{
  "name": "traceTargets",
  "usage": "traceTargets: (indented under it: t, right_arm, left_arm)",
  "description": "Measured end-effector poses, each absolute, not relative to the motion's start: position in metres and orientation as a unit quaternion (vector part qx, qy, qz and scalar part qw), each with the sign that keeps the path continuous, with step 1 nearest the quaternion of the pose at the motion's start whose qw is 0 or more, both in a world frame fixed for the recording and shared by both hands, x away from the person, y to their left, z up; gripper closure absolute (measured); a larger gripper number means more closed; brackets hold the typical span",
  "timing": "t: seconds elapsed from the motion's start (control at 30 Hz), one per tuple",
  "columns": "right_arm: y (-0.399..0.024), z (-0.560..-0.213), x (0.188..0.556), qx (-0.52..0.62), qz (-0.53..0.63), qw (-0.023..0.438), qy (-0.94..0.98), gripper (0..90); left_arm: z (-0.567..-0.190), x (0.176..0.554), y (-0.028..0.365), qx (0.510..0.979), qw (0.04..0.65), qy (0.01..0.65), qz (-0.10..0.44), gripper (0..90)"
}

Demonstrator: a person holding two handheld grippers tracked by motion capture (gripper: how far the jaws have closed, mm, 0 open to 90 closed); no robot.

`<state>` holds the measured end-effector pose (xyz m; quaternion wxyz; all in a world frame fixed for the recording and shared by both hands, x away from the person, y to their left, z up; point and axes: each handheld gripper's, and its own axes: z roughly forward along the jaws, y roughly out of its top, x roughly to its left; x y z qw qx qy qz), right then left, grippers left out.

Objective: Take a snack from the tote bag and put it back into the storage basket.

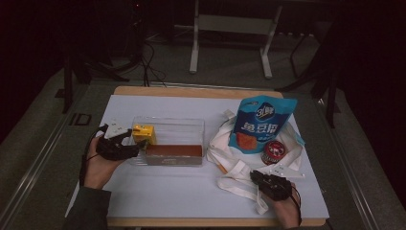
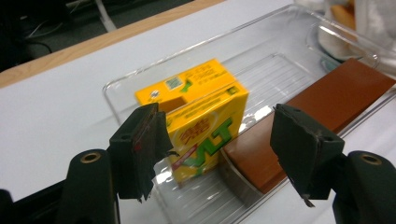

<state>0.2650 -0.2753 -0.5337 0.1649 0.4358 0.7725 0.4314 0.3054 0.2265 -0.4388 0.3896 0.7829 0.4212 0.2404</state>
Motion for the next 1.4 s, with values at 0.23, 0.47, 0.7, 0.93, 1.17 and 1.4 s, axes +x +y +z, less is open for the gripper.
traceTargets:
  t: [0.23, 0.47, 0.7, 0.93, 1.17, 1.4]
  right_arm:
    - [-0.276, -0.534, 0.265, 0.435, 0.432, 0.164, 0.773, 79.6]
    - [-0.275, -0.533, 0.265, 0.434, 0.43, 0.167, 0.774, 79.5]
    - [-0.274, -0.533, 0.265, 0.436, 0.427, 0.169, 0.774, 79.2]
    - [-0.274, -0.531, 0.266, 0.445, 0.425, 0.163, 0.771, 78.9]
    - [-0.272, -0.527, 0.265, 0.447, 0.421, 0.164, 0.772, 77.8]
    - [-0.272, -0.519, 0.265, 0.442, 0.421, 0.163, 0.775, 77.3]
  left_arm:
    - [-0.431, 0.304, 0.213, 0.791, 0.398, 0.397, 0.24, 34.2]
    - [-0.429, 0.304, 0.198, 0.801, 0.4, 0.379, 0.234, 34.1]
    - [-0.429, 0.302, 0.178, 0.811, 0.403, 0.357, 0.228, 34.2]
    - [-0.433, 0.303, 0.158, 0.819, 0.412, 0.338, 0.211, 34.2]
    - [-0.441, 0.304, 0.14, 0.83, 0.409, 0.323, 0.197, 34.2]
    - [-0.449, 0.302, 0.122, 0.84, 0.412, 0.307, 0.175, 34.2]
